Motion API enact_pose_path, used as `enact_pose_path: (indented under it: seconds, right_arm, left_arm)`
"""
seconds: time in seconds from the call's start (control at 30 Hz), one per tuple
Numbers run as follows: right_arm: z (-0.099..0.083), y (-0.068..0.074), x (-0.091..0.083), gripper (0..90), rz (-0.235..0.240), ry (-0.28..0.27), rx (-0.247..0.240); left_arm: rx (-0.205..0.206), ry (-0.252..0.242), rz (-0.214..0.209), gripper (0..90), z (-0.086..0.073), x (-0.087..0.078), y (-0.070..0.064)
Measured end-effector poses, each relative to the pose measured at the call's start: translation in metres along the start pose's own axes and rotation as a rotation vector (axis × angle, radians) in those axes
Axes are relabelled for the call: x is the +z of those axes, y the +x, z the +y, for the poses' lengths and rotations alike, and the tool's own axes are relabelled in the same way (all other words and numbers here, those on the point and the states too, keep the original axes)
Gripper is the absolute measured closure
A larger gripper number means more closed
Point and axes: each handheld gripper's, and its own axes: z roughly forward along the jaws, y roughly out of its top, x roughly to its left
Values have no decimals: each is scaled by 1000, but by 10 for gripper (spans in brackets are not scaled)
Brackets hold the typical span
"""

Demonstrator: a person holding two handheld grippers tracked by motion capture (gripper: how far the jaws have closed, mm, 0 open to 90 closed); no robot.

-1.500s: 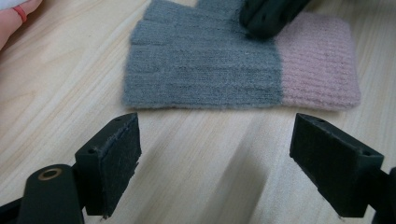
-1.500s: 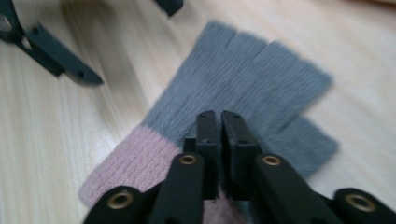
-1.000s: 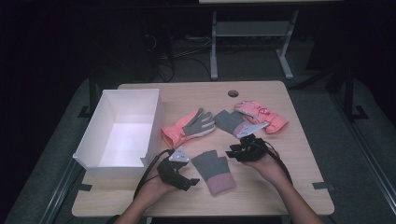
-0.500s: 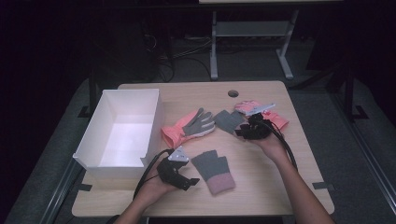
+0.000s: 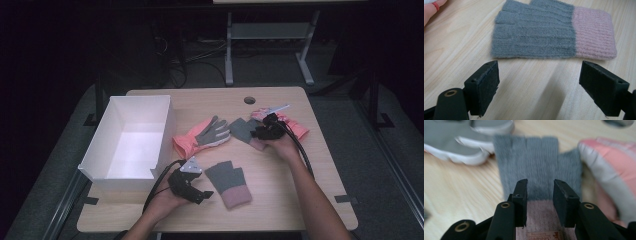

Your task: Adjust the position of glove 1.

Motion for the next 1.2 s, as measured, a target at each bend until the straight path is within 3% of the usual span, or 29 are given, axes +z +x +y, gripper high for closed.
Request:
enact_pose_path:
  seconds: [0.1, 0.2, 0.43, 0.77, 0.93, 1.2]
  right_arm:
    - [-3, 0, 4, 761, -2, -9, 14]
    - [-3, 2, 7, 843, -20, -7, -4]
    - [-6, 5, 0, 873, -27, -4, 1]
    - [-23, 13, -48, 880, -14, -52, 24]
    - [-42, 31, -83, 880, -16, -79, 26]
    - [-74, 51, -106, 879, -24, -65, 5]
  left_arm:
    - [0, 8, 1, 159, 0, 0, 0]
    - [6, 17, 2, 159, 0, 0, 0]
    - [4, 5, 0, 159, 0, 1, -1]
    - [6, 9, 2, 159, 0, 1, -1]
    - [2, 6, 1, 159, -1, 2, -2]
    - [4, 16, -1, 159, 0, 2, -2]
